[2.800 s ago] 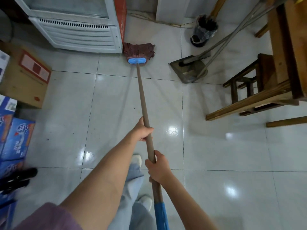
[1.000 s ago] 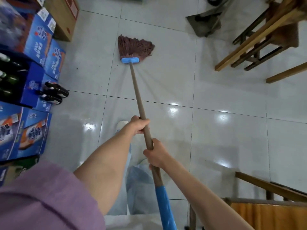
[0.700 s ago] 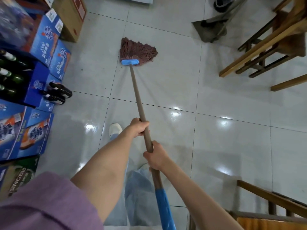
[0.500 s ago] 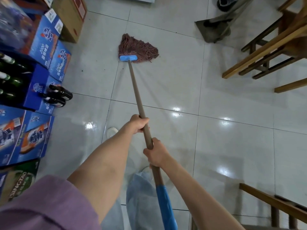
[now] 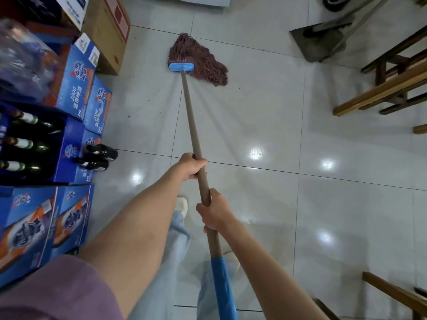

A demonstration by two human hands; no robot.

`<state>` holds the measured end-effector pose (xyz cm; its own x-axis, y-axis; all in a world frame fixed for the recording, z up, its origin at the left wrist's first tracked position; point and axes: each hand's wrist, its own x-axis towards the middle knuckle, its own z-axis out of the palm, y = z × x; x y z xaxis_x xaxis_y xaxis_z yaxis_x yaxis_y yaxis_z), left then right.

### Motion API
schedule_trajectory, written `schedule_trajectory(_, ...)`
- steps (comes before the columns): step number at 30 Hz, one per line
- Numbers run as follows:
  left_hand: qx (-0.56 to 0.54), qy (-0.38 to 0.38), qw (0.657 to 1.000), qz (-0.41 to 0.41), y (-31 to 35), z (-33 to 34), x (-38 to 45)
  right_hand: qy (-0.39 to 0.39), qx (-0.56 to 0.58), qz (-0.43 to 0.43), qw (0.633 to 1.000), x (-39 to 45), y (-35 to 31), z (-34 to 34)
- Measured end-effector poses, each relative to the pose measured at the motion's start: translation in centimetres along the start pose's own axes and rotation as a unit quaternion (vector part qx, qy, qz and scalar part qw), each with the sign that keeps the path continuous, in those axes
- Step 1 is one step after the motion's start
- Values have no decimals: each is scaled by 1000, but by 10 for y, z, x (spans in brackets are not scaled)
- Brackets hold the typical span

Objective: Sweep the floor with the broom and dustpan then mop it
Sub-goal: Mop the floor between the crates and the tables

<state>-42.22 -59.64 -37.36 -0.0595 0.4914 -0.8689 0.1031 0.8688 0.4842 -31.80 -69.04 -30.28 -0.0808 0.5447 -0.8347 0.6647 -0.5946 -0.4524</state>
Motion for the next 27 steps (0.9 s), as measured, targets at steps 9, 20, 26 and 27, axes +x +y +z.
schedule_trajectory(9,-4,13,1000,6,6,-56,23,25,29,-21,999,28,-43,42)
schedule_trajectory(20,-30,27,999,8,-67,-60,-7,2,62,-7,998,-6,-2,99)
schedule_trajectory(26,-76,22,997,-2,-138,-23,-48,-31,11,7,999,-57,65,111)
schedule_trajectory(27,-82,22,996,-4,-151,-18,-55,-31,0,2,1000,-66,76,114)
